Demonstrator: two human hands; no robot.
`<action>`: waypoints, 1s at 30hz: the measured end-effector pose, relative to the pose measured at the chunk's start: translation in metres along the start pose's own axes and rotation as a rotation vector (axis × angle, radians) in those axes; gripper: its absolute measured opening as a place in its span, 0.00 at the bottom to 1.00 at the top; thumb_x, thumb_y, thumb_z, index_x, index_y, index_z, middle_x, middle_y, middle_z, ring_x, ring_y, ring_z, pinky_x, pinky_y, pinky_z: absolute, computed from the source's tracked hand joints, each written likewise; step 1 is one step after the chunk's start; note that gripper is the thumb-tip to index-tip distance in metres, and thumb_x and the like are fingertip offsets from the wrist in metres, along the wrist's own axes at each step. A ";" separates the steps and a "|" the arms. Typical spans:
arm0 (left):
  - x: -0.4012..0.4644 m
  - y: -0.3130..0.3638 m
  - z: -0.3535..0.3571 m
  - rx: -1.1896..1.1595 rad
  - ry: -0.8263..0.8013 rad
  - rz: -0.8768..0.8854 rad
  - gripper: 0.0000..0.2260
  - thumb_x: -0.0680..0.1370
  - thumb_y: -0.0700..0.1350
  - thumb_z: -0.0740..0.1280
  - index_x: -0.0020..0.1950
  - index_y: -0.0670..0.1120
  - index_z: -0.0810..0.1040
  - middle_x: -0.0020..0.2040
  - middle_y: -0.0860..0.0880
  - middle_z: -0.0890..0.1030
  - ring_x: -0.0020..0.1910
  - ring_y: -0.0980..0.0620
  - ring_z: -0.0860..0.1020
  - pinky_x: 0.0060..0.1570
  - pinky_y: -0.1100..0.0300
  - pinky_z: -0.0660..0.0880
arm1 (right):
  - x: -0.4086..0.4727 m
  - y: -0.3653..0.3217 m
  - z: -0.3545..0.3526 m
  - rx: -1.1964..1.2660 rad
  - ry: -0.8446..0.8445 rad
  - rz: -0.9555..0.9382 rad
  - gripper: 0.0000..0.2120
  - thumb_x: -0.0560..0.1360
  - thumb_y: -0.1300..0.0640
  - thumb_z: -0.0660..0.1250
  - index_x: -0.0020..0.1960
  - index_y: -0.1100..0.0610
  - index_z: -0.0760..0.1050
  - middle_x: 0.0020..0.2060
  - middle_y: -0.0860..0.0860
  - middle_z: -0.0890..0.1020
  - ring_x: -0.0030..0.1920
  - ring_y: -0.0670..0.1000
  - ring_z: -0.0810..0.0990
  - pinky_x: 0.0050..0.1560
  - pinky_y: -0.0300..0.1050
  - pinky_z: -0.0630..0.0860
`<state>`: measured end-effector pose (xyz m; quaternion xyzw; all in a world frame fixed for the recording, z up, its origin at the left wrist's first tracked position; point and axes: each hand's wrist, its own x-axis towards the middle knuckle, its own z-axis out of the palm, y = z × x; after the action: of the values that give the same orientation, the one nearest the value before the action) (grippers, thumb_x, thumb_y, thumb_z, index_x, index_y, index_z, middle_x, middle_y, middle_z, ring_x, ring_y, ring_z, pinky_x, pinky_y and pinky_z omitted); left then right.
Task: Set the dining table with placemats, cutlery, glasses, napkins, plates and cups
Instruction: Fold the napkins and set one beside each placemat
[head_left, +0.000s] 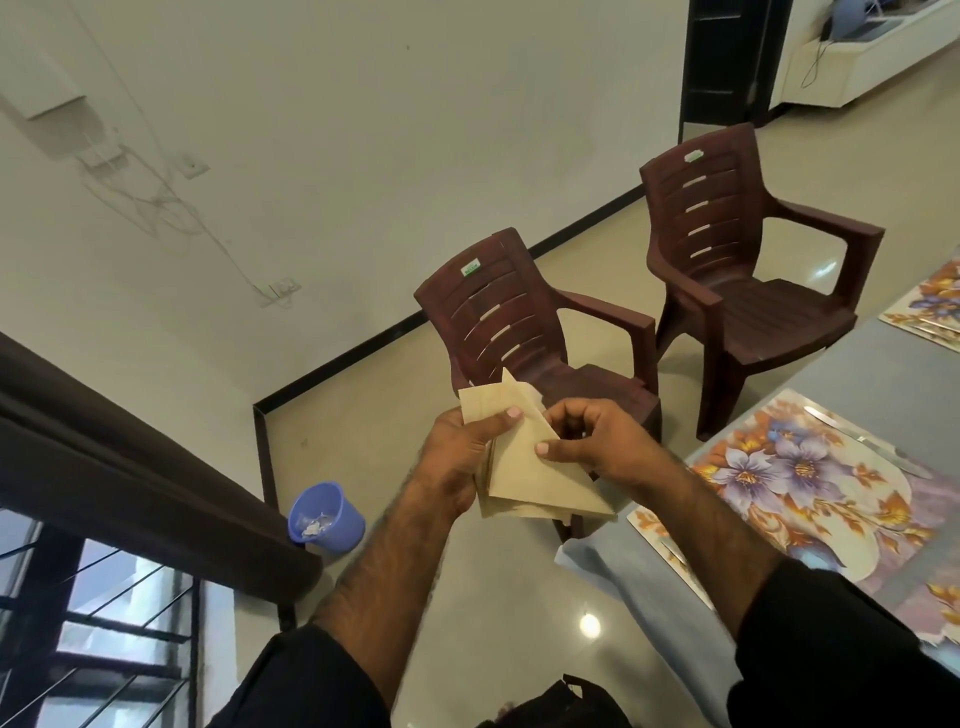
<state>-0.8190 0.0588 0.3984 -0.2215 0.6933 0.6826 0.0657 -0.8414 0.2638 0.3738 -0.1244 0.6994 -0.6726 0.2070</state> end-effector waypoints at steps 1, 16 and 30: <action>-0.002 0.001 0.002 0.008 -0.029 0.004 0.21 0.75 0.54 0.80 0.65 0.50 0.82 0.58 0.48 0.87 0.59 0.40 0.84 0.61 0.36 0.82 | 0.001 -0.001 0.001 0.013 0.024 0.005 0.10 0.75 0.57 0.78 0.54 0.55 0.83 0.46 0.43 0.87 0.48 0.45 0.86 0.41 0.35 0.81; -0.024 -0.004 -0.002 0.289 -0.289 -0.006 0.21 0.71 0.41 0.83 0.62 0.46 0.83 0.55 0.49 0.88 0.59 0.45 0.84 0.63 0.45 0.82 | 0.012 -0.023 -0.013 0.212 0.117 0.030 0.06 0.75 0.62 0.77 0.51 0.60 0.83 0.46 0.53 0.88 0.48 0.54 0.87 0.44 0.45 0.83; -0.033 -0.010 -0.021 0.249 -0.260 0.003 0.17 0.73 0.39 0.81 0.60 0.48 0.83 0.53 0.51 0.88 0.57 0.46 0.85 0.58 0.50 0.84 | 0.001 -0.017 0.008 0.071 -0.069 0.079 0.11 0.75 0.62 0.77 0.56 0.60 0.81 0.49 0.51 0.88 0.50 0.52 0.88 0.45 0.43 0.84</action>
<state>-0.7807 0.0456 0.4034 -0.1205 0.7584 0.6145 0.1808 -0.8405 0.2553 0.3909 -0.1122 0.6720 -0.6836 0.2615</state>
